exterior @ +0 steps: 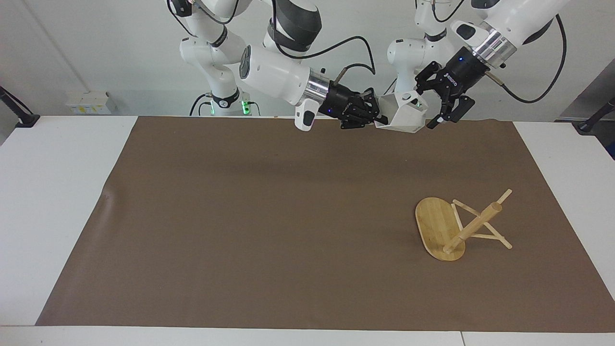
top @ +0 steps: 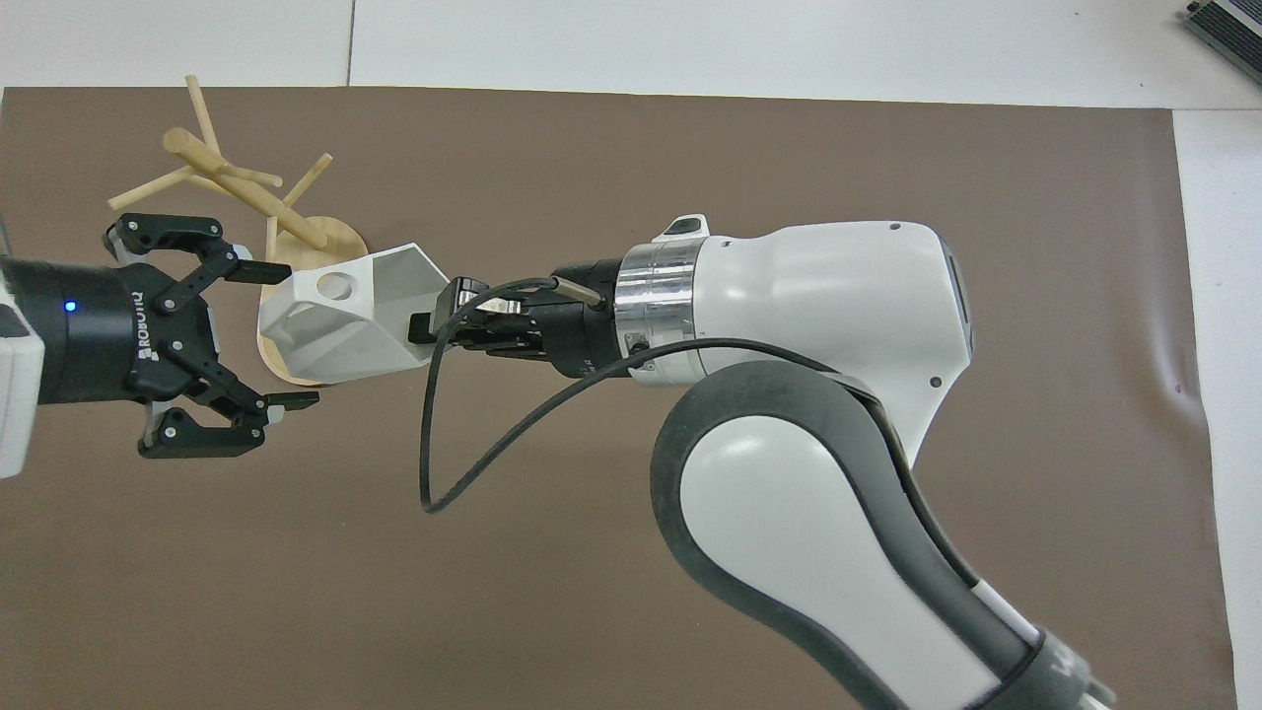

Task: Hang cup on rack
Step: 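Hold the cup with the right gripper while the left gripper grasps it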

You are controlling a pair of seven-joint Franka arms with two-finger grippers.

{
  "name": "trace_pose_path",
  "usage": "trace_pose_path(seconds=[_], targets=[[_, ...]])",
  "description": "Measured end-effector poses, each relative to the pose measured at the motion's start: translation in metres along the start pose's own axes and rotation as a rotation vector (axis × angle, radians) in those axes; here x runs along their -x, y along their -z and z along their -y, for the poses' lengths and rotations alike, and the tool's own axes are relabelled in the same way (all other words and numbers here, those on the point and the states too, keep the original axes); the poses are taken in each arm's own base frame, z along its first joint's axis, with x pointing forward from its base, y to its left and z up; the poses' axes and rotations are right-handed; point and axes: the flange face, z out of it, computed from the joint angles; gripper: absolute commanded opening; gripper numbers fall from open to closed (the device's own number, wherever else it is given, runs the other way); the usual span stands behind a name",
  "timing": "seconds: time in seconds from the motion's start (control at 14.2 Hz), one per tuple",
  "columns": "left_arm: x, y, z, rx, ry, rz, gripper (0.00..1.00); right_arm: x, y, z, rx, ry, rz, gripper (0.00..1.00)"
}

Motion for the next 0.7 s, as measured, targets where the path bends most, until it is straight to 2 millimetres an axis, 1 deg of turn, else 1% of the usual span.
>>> trace_pose_path(seconds=[0.21, 0.35, 0.7], targets=[[0.010, -0.012, -0.004, -0.007, 0.014, 0.003, 1.00, 0.000, 0.000, 0.000, 0.000, 0.000, 0.000, 0.00], [0.013, -0.017, -0.006, -0.002, 0.024, -0.001, 1.00, 0.000, 0.000, 0.000, 0.000, 0.000, 0.000, 0.00], [0.012, -0.025, -0.008, 0.004, 0.051, -0.061, 1.00, 0.000, 0.000, 0.000, 0.000, 0.000, 0.000, 0.00]])
